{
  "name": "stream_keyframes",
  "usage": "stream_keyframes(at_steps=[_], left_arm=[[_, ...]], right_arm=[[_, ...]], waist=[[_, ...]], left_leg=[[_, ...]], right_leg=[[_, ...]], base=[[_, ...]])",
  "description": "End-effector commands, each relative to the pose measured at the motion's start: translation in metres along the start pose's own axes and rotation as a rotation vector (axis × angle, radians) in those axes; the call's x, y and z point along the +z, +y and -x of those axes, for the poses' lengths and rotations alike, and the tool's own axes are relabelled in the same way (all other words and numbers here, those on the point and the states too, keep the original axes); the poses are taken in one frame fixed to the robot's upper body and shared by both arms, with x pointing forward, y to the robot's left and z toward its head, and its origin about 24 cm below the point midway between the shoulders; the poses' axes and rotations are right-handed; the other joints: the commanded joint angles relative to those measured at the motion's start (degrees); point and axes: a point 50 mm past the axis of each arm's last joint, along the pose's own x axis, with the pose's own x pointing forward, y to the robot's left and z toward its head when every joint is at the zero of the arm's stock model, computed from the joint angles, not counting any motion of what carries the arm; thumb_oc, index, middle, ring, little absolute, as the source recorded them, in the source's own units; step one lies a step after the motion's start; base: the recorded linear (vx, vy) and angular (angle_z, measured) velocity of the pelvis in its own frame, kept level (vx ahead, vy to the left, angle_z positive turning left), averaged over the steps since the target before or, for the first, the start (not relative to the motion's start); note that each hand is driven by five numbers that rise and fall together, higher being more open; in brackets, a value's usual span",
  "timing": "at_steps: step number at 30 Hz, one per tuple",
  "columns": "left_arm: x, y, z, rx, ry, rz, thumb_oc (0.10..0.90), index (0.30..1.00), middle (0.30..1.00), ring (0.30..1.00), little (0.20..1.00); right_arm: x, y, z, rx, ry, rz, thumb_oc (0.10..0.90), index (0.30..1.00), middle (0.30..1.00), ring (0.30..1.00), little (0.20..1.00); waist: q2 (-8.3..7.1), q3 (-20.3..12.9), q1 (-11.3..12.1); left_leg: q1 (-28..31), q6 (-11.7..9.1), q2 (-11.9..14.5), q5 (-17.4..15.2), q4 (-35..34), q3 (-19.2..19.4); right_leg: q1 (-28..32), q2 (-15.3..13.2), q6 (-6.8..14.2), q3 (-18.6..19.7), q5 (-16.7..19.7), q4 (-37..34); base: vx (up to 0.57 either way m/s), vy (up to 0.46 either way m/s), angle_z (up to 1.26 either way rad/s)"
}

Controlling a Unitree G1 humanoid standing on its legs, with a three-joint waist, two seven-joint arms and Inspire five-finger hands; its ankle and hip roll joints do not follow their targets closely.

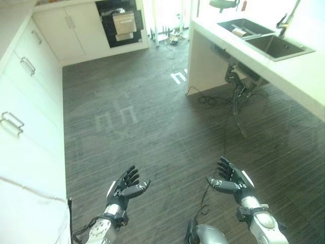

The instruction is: Place the dishes in the dishwasher.

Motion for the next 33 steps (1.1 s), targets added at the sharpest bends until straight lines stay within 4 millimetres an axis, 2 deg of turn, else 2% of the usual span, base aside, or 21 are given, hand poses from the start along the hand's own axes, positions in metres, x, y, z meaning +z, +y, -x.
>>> stream_keyframes(at_steps=[1,2,3,4,5,6,7,9,10,12,16,17,20,21,23,25,27,29,30,32,33], left_arm=[[0.052,-0.004,-0.007,-0.048,-0.269,0.003,0.800,0.900,0.900,0.900,0.900],[0.052,-0.003,-0.005,-0.055,-0.276,0.015,0.800,0.900,0.900,0.900,0.900],[0.051,-0.005,-0.006,-0.058,-0.278,0.017,0.800,0.900,0.900,0.900,0.900],[0.053,-0.005,-0.006,-0.055,-0.289,0.027,0.800,0.900,0.900,0.900,0.900],[0.054,-0.004,-0.004,-0.049,-0.297,0.036,0.800,0.900,0.900,0.900,0.900],[0.054,-0.001,-0.001,-0.040,-0.300,0.041,0.800,0.900,0.900,0.900,0.900],[0.054,0.001,0.001,-0.035,-0.305,0.051,0.800,0.900,0.900,0.900,0.900],[0.052,0.002,0.005,-0.036,-0.317,0.058,0.800,0.900,0.900,0.900,0.900],[0.051,0.001,0.007,-0.050,-0.330,0.058,0.800,0.900,0.900,0.900,0.900],[0.056,0.000,0.005,-0.058,-0.348,0.033,0.800,0.900,0.900,0.900,0.900],[0.069,0.000,-0.003,-0.066,-0.366,0.007,0.800,0.900,0.900,0.900,0.900],[0.077,-0.001,-0.006,-0.087,-0.377,-0.020,0.800,0.900,0.900,0.900,0.900],[0.080,-0.005,-0.009,-0.123,-0.372,-0.039,0.800,0.900,0.900,0.900,0.900],[0.080,-0.007,-0.009,-0.135,-0.365,-0.050,0.800,0.900,0.900,0.900,0.900],[0.079,-0.011,-0.009,-0.163,-0.359,-0.078,0.800,0.900,0.900,0.900,0.900],[0.082,-0.014,-0.009,-0.168,-0.366,-0.115,0.800,0.900,0.900,0.900,0.900],[0.089,-0.015,-0.010,-0.169,-0.376,-0.128,0.800,0.900,0.900,0.900,0.900],[0.093,-0.014,-0.009,-0.177,-0.382,-0.142,0.800,0.900,0.900,0.900,0.900],[0.093,-0.012,-0.006,-0.182,-0.385,-0.160,0.800,0.900,0.900,0.900,0.900],[0.090,-0.012,-0.002,-0.177,-0.382,-0.186,0.800,0.900,0.900,0.900,0.900],[0.090,-0.012,-0.002,-0.177,-0.382,-0.189,0.800,0.900,0.900,0.900,0.900]], right_arm=[[0.052,-0.004,-0.005,0.066,-0.258,0.058,0.800,0.900,0.900,0.900,0.900],[0.053,-0.006,-0.005,0.069,-0.257,0.091,0.800,0.900,0.900,0.900,0.900],[0.053,-0.006,-0.007,0.066,-0.252,0.108,0.800,0.900,0.900,0.900,0.900],[0.056,-0.006,-0.010,0.071,-0.249,0.106,0.800,0.900,0.900,0.900,0.900],[0.059,-0.005,-0.011,0.084,-0.249,0.113,0.800,0.900,0.900,0.900,0.900],[0.058,-0.005,-0.009,0.097,-0.250,0.122,0.800,0.900,0.900,0.900,0.900],[0.057,-0.006,-0.005,0.108,-0.251,0.134,0.800,0.900,0.900,0.900,0.900],[0.056,-0.007,-0.001,0.122,-0.257,0.157,0.800,0.900,0.900,0.900,0.900],[0.058,-0.009,0.000,0.123,-0.266,0.177,0.800,0.900,0.900,0.900,0.900],[0.063,-0.010,0.001,0.130,-0.279,0.174,0.800,0.900,0.900,0.900,0.900],[0.066,-0.006,0.000,0.133,-0.283,0.150,0.800,0.900,0.900,0.900,0.900],[0.066,-0.001,-0.002,0.129,-0.290,0.136,0.800,0.900,0.900,0.900,0.900],[0.067,0.007,-0.004,0.120,-0.294,0.118,0.800,0.900,0.900,0.900,0.900],[0.066,0.011,-0.004,0.120,-0.297,0.115,0.800,0.900,0.900,0.900,0.900],[0.066,0.017,-0.002,0.138,-0.309,0.107,0.800,0.900,0.900,0.900,0.900],[0.068,0.023,-0.004,0.162,-0.321,0.126,0.800,0.900,0.900,0.900,0.900],[0.071,0.024,-0.005,0.170,-0.331,0.130,0.800,0.900,0.900,0.900,0.900],[0.073,0.021,-0.002,0.163,-0.339,0.124,0.800,0.900,0.900,0.900,0.900],[0.074,0.017,0.001,0.160,-0.351,0.126,0.800,0.900,0.900,0.900,0.900],[0.075,0.015,0.006,0.159,-0.375,0.130,0.800,0.900,0.900,0.900,0.900],[0.076,0.015,0.006,0.160,-0.379,0.130,0.800,0.900,0.900,0.900,0.900]], waist=[[-2.49,-2.81,0.14],[-2.90,-1.23,0.87],[-2.91,-0.53,1.07],[-2.81,0.10,1.27],[-1.98,0.08,1.11],[0.30,-0.37,0.82],[1.45,-0.58,0.74],[2.06,-0.83,0.98],[2.07,-0.96,1.04],[1.77,-1.48,0.92],[1.69,-2.21,1.03],[1.52,-2.73,1.30],[1.58,-2.86,1.27],[1.23,-2.61,1.38],[2.05,-2.58,1.34],[2.79,-2.05,1.03],[2.17,-1.21,0.74],[1.78,-0.57,0.35],[0.92,-0.05,-0.10],[-0.85,1.00,-0.67],[-0.91,1.02,-0.61]], left_leg=[[-5.30,-2.40,9.62,11.96,9.91,-2.81],[-14.74,-1.84,11.39,13.00,18.90,-3.78],[-17.09,-1.22,12.12,12.24,17.66,-3.40],[-16.34,-0.69,12.60,11.58,10.61,-1.39],[-12.73,-0.64,12.86,12.16,-5.97,0.95],[-16.18,-1.32,15.02,9.61,-8.09,-1.65],[-19.42,-2.12,16.53,8.37,-8.09,-4.04],[-21.95,-2.97,17.92,9.03,-8.09,-6.28],[-22.28,-2.95,18.94,8.74,-8.09,-4.86],[-21.51,-1.96,18.55,6.18,-8.09,-3.44],[-20.12,-0.21,16.49,3.91,-8.09,-3.41],[-19.50,1.17,15.14,2.68,-8.09,-3.49],[-18.38,2.96,12.85,1.40,-8.09,-5.13],[-17.26,3.94,11.15,0.68,-8.09,-5.85],[-15.82,5.35,9.63,-0.47,-8.09,-7.22],[-14.32,5.87,9.34,-1.19,-8.09,-6.63],[-13.10,5.43,8.89,-1.25,-8.09,-6.08],[-11.78,5.10,8.81,-2.09,-8.09,-6.07],[-10.44,4.74,8.46,-3.09,-8.09,-5.82],[-7.84,4.43,7.38,-5.58,-8.09,-5.22],[-7.65,4.46,7.39,-5.86,-8.09,-5.13]], right_leg=[[-0.47,-3.09,6.66,0.07,-0.41,0.18],[1.95,-2.46,5.05,0.48,-1.70,0.18],[2.84,-2.09,4.97,0.64,-2.01,0.18],[3.65,-1.71,5.47,1.46,-2.69,0.18],[4.32,-0.84,6.70,3.28,-3.62,0.18],[4.18,1.13,7.45,3.88,-4.02,0.18],[4.55,2.03,7.68,4.50,-4.69,0.18],[5.71,2.67,7.63,5.16,-6.05,0.18],[6.94,2.40,7.69,4.66,-7.24,0.18],[9.11,1.03,8.58,3.91,-8.07,0.18],[11.98,-0.65,10.29,2.87,-7.94,0.18],[13.41,-1.41,11.65,1.88,-4.87,0.18],[15.45,-1.49,14.03,0.96,1.92,0.42],[13.76,-2.63,15.01,1.68,4.91,7.64],[7.73,-3.42,15.10,2.78,9.50,22.41],[0.54,-4.16,13.88,2.68,9.80,28.98],[-1.37,-2.18,13.15,-0.48,7.49,18.58],[-1.10,-2.03,12.87,-2.87,9.11,8.61],[-1.44,-3.10,13.03,-3.70,10.68,0.21],[-7.52,-8.05,14.70,-1.29,12.59,0.18],[-8.13,-8.34,14.86,-0.90,12.83,0.18]], base=[[0.53,-0.434,-0.74],[0.35,-0.272,-0.67],[0.31,-0.097,-0.78],[0.43,0.162,-0.66],[0.50,0.345,-1.01],[0.46,0.416,-0.80],[0.29,0.323,-0.42],[0.28,0.251,-0.22],[0.33,0.281,-0.47],[0.41,0.364,-0.43],[0.32,0.282,0.01],[0.39,0.319,0.39],[0.33,0.263,0.51],[0.27,0.257,0.46],[0.25,0.272,0.30],[0.18,0.177,0.16],[0.25,-0.010,-0.20],[0.30,-0.161,0.11],[0.39,-0.254,0.73],[0.33,-0.247,0.24],[0.33,-0.261,-0.34]])
